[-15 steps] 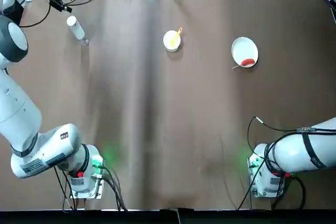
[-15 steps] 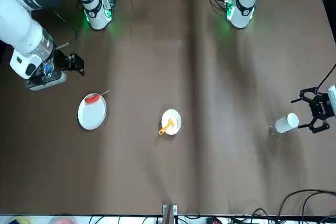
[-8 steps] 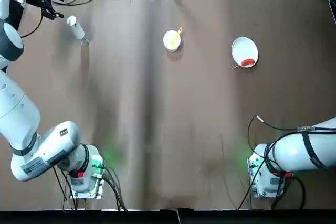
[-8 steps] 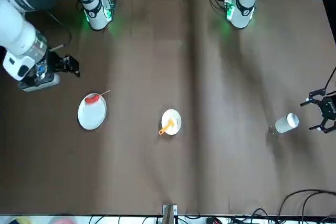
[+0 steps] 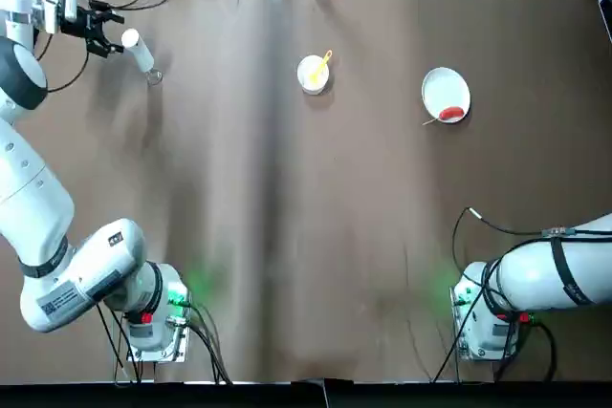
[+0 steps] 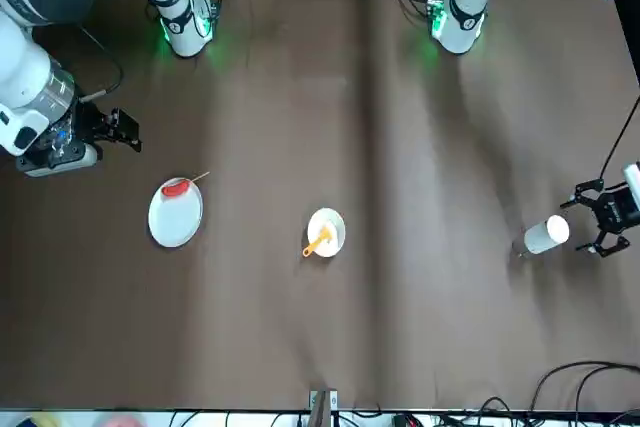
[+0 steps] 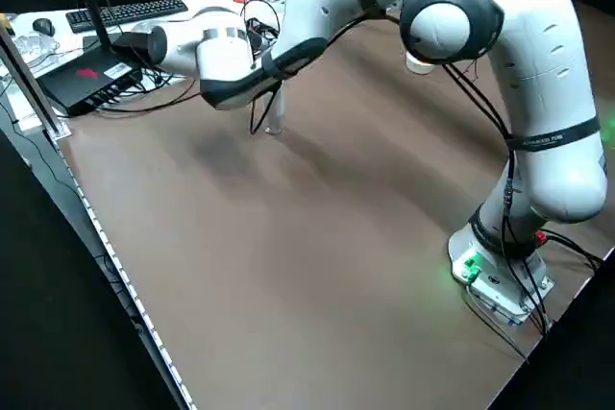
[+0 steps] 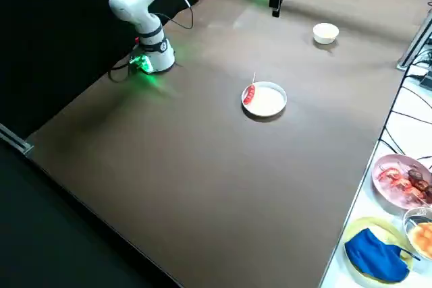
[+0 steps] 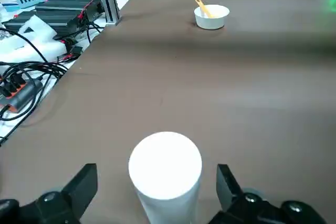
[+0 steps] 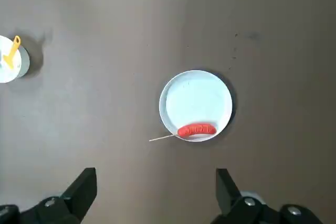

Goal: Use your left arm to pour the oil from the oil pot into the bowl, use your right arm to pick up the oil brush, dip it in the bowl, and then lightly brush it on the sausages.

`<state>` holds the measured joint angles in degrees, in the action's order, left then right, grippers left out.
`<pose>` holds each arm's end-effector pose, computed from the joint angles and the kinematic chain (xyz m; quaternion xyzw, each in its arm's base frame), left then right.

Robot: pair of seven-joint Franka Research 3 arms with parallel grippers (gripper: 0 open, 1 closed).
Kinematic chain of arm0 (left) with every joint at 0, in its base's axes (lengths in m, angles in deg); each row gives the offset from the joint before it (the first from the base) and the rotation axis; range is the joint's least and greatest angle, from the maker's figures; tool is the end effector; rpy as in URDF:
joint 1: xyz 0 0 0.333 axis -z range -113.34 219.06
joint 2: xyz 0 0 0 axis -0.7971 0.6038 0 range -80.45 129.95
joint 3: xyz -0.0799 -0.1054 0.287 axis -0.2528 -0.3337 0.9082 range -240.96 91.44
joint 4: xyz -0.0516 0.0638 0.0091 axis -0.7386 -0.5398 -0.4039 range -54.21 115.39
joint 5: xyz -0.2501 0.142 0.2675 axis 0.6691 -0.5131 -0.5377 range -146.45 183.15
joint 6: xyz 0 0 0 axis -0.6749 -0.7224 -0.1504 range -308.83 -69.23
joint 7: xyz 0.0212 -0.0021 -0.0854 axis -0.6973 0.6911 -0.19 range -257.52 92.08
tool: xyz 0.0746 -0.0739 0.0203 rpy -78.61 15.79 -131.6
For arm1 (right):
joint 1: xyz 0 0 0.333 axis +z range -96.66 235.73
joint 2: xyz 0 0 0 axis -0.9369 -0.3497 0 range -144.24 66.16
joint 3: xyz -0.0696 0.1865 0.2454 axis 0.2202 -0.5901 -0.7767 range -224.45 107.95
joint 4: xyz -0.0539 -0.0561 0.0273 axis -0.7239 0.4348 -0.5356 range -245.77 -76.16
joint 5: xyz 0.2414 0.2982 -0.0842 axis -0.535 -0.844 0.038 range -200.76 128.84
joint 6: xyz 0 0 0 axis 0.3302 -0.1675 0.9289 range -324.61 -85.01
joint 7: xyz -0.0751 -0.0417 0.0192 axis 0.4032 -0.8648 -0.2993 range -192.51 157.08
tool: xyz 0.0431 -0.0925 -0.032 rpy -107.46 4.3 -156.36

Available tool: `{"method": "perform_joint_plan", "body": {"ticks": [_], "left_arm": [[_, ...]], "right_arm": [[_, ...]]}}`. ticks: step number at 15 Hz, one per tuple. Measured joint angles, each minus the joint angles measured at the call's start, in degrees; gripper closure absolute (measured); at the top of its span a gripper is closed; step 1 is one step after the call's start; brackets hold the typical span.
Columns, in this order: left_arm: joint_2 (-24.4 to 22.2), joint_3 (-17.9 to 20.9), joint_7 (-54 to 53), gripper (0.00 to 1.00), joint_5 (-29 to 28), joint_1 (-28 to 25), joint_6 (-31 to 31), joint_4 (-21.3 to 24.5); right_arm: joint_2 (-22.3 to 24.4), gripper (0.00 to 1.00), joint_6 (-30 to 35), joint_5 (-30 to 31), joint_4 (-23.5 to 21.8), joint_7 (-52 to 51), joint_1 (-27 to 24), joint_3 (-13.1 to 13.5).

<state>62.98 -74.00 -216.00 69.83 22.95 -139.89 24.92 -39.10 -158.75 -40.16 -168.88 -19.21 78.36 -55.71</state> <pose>0.6177 0.2761 0.2773 0.6628 -0.5909 0.3697 0.2736 0.5581 0.0683 0.5595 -0.9974 -0.0619 0.0061 0.0359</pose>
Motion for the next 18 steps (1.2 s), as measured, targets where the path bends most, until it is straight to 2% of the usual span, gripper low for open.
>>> {"method": "perform_joint_plan", "body": {"ticks": [6,12,15,18], "left_arm": [[4.24,-0.27,-4.49,0.0,5.44,0.03,0.0,-0.11],[10.54,-0.39,-6.82,0.0,10.5,0.31,-1.36,-0.19],[11.11,-0.43,-8.57,0.0,10.76,0.32,-1.37,-0.25],[11.1,-0.44,-10.17,0.0,13.58,0.29,-1.36,-0.37]], "right_arm": [[0.0,0.0,-0.05,-0.03,0.0,0.0,2.34,-0.89],[0.0,0.0,-0.1,0.06,0.07,0.0,1.47,-0.06],[0.0,0.0,-0.11,0.06,0.07,0.0,0.42,0.13],[0.0,0.0,-0.21,0.03,0.07,0.0,-0.07,0.13]]}}
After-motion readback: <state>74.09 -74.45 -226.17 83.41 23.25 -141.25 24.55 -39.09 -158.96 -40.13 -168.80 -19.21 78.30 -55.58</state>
